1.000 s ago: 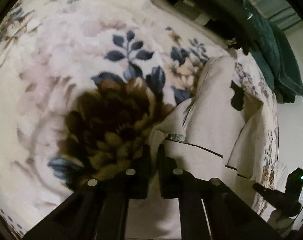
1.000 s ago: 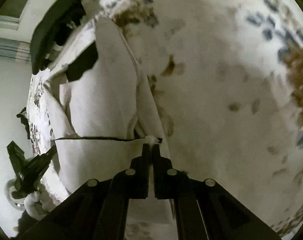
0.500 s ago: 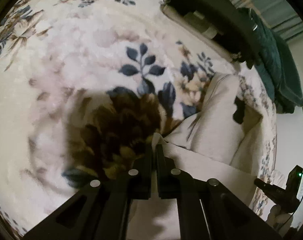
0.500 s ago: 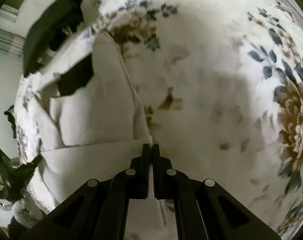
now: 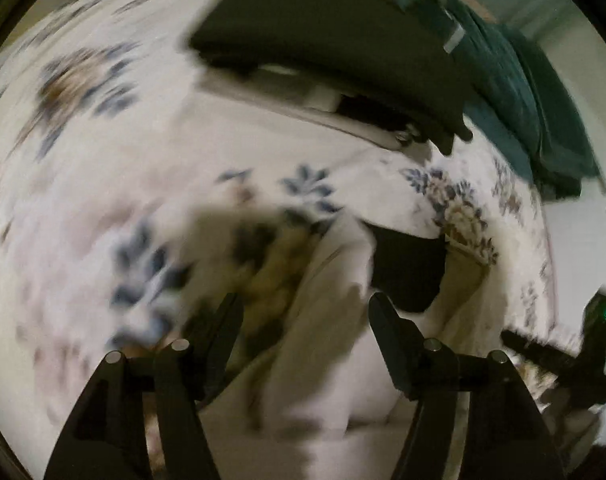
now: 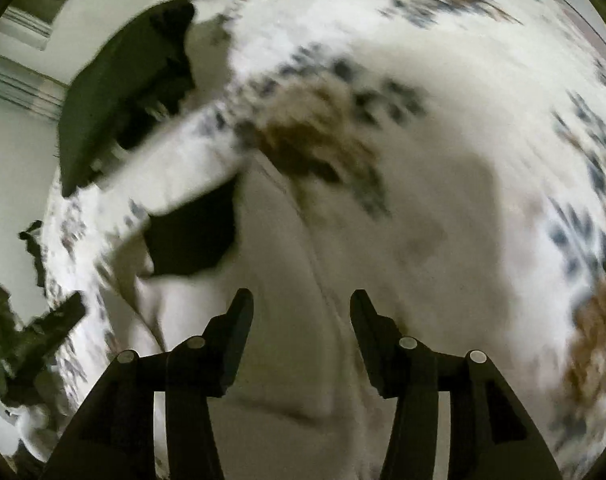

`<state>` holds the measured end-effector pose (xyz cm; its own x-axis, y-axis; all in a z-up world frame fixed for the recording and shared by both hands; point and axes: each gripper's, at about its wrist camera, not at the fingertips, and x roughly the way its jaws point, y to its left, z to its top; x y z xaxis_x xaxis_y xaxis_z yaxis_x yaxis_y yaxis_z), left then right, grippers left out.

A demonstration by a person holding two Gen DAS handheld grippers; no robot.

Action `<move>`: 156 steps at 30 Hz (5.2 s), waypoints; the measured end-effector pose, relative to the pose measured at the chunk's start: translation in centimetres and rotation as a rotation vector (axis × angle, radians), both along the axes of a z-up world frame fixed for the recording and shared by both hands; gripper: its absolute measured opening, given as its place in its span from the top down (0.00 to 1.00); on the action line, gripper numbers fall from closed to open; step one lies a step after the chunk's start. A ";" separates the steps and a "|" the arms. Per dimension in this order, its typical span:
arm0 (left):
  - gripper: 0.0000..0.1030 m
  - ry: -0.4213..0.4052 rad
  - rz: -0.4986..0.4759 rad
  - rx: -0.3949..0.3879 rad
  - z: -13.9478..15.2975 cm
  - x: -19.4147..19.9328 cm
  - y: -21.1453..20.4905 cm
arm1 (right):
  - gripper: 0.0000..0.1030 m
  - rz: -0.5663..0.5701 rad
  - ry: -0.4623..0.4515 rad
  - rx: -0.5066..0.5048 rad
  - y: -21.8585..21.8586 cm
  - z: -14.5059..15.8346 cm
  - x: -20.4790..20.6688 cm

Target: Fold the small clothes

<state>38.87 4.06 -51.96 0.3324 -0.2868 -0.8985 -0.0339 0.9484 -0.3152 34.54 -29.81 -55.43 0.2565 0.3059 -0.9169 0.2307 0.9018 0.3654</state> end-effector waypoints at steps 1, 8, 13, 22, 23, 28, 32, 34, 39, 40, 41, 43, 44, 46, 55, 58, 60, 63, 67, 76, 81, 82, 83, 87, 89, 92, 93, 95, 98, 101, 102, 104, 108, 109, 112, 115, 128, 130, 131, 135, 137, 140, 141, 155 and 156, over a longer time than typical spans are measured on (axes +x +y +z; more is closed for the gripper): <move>0.39 0.000 -0.026 0.052 -0.8 1.4 -1.0 | 0.49 0.013 0.001 0.005 0.6 -0.3 1.3; 0.38 0.105 0.012 0.180 -7.2 6.3 1.6 | 0.50 -0.019 0.097 -0.126 0.2 -4.2 8.0; 0.39 0.081 0.005 0.051 -4.1 5.3 3.0 | 0.50 -0.007 0.161 -0.057 -1.1 -4.6 8.4; 0.38 0.142 -0.299 0.060 -5.0 8.5 -2.5 | 0.43 0.223 0.140 -0.007 1.8 -2.7 12.6; 0.39 0.159 -0.321 0.075 -5.8 8.5 -3.1 | 0.43 0.256 0.175 -0.038 2.6 -3.6 13.0; 0.93 0.097 -0.384 0.154 -6.1 8.2 -3.9 | 0.94 0.306 0.165 -0.122 4.2 -4.9 13.7; 0.95 -0.005 -0.344 0.100 -2.4 6.2 -1.2 | 0.94 0.280 0.044 -0.061 4.5 -1.3 11.8; 0.95 -0.055 -0.306 0.067 0.1 4.3 0.5 | 0.94 0.272 -0.011 -0.041 4.5 0.9 9.5; 0.95 -0.158 -0.224 -0.006 5.7 -1.6 2.8 | 0.94 0.250 -0.109 0.026 4.3 6.0 2.4; 0.95 -0.165 -0.209 -0.014 6.3 -3.0 3.2 | 0.94 0.251 -0.121 0.033 4.1 6.9 1.4; 0.95 -0.167 -0.195 -0.029 6.5 -4.0 2.9 | 0.94 0.252 -0.130 0.042 4.7 7.4 -0.1; 0.95 -0.165 -0.165 -0.047 7.0 -7.5 3.5 | 0.94 0.252 -0.136 0.057 4.8 8.4 -3.8; 0.95 -0.164 -0.156 -0.054 6.8 -8.6 3.1 | 0.94 0.254 -0.134 0.062 5.1 8.4 -5.4; 0.95 -0.158 -0.138 -0.043 6.7 -12.2 3.4 | 0.94 0.261 -0.118 0.057 5.6 8.0 -9.0; 0.90 0.095 -0.075 -0.123 1.0 -22.8 5.2 | 0.82 0.293 0.149 0.052 6.1 1.1 -20.9; 0.58 0.132 -0.045 -0.124 1.1 -24.9 6.6 | 0.60 0.286 0.225 0.048 5.1 -0.1 -22.6; 0.41 0.138 0.000 -0.146 1.2 -25.1 8.1 | 0.46 0.245 0.250 0.045 3.6 -0.1 -23.2; 0.39 0.131 0.084 -0.213 1.2 -23.1 10.3 | 0.45 0.113 0.236 0.115 0.3 0.0 -23.1; 0.39 0.099 0.148 -0.329 0.2 -18.1 11.0 | 0.45 -0.145 0.161 0.279 -3.8 -0.5 -21.2; 0.96 0.151 0.018 -0.265 -4.6 -9.3 5.2 | 0.90 -0.255 0.126 0.384 -2.2 -5.0 -14.3; 0.99 0.098 0.074 -0.285 -3.8 -9.6 8.0 | 0.93 -0.231 0.077 0.270 -0.4 -2.6 -12.3; 0.99 0.098 0.089 -0.284 -4.0 -9.5 8.7 | 0.93 -0.238 0.076 0.260 -0.5 -2.6 -12.1; 1.00 0.103 0.104 -0.279 -4.2 -9.4 9.2 | 0.93 -0.238 0.078 0.252 -0.6 -2.7 -12.0; 1.00 0.131 0.164 -0.355 -4.9 -9.2 11.8 | 0.92 -0.237 0.123 0.239 -0.7 -4.1 -11.4; 0.96 0.146 0.170 -0.446 -4.6 -9.6 12.3 | 0.90 -0.229 0.151 0.256 -0.8 -4.2 -11.5; 0.60 0.185 0.138 -0.495 -4.5 -10.7 11.4 | 0.54 -0.215 0.177 0.313 -1.0 -3.8 -12.3; 0.36 0.202 0.125 -0.480 -4.7 -11.2 10.9 | 0.48 -0.218 0.178 0.327 -1.1 -3.8 -12.8; 0.39 0.212 0.098 -0.462 -5.4 -12.0 9.6 | 0.47 -0.221 0.182 0.356 -1.0 -3.9 -13.8; 0.94 0.193 0.043 -0.404 -5.5 -12.6 7.4 | 0.47 -0.214 0.208 0.378 -0.6 -4.8 -14.9; 0.94 0.150 0.069 -0.402 -4.7 -12.9 7.5 | 0.83 -0.206 0.183 0.365 0.1 -4.7 -15.3; 0.94 0.129 0.086 -0.407 -4.0 -12.9 7.9 | 0.86 -0.201 0.180 0.350 0.3 -4.6 -15.3; 0.94 0.101 0.105 -0.418 -3.1 -13.0 8.8 | 0.87 -0.206 0.157 0.348 0.4 -4.2 -15.2; 0.94 0.118 0.112 -0.401 -3.7 -13.2 9.8 | 0.89 -0.181 0.152 0.306 0.6 -4.0 -15.0; 0.94 0.132 0.118 -0.399 -4.3 -13.3 9.9 | 0.89 -0.181 0.168 0.302 0.6 -4.3 -15.0; 0.93 0.182 0.109 -0.400 -5.8 -13.6 10.2 | 0.87 -0.138 0.232 0.283 0.9 -5.0 -14.8; 0.85 0.199 0.113 -0.467 -5.0 -13.8 10.6 | 0.59 -0.140 0.229 0.274 0.3 -4.5 -14.9; 0.94 0.152 0.040 -0.360 -6.1 -7.9 6.6 | 0.83 -0.254 0.142 0.389 -0.7 -5.9 -11.8; 0.97 0.132 0.063 -0.373 -5.8 -8.0 7.4 | 0.86 -0.236 0.109 0.376 -0.2 -5.2 -11.3; 0.97 0.129 0.078 -0.385 -5.9 -8.2 8.0 | 0.87 -0.230 0.096 0.365 -0.2 -4.9 -11.0; 0.97 0.174 0.105 -0.381 -7.8 -9.1 9.5 | 0.87 -0.211 0.132 0.305 -0.3 -6.3 -10.1; 0.95 0.182 0.103 -0.406 -8.0 -9.4 9.6 | 0.83 -0.188 0.161 0.312 -0.1 -6.9 -9.9; 0.89 0.196 0.124 -0.491 -6.9 -9.4 10.7 | 0.65 -0.194 0.187 0.388 -0.7 -6.5 -10.2; 0.85 0.184 0.133 -0.505 -6.2 -9.7 11.4 | 0.44 -0.195 0.193 0.423 -1.1 -6.2 -10.7; 0.31 0.253 0.076 -0.804 -10.4 -13.6 12.0 | 0.14 -0.208 0.259 0.768 -2.3 -12.5 -17.1; 0.31 0.259 0.061 -0.796 -10.5 -13.4 11.2 | 0.14 -0.204 0.263 0.776 -2.0 -12.7 -16.9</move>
<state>25.48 15.28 -62.44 0.1787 -0.8557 -0.4856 -0.2412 0.4403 -0.8648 17.64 -31.82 -68.08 0.1825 0.8443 -0.5038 0.5265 0.3488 0.7753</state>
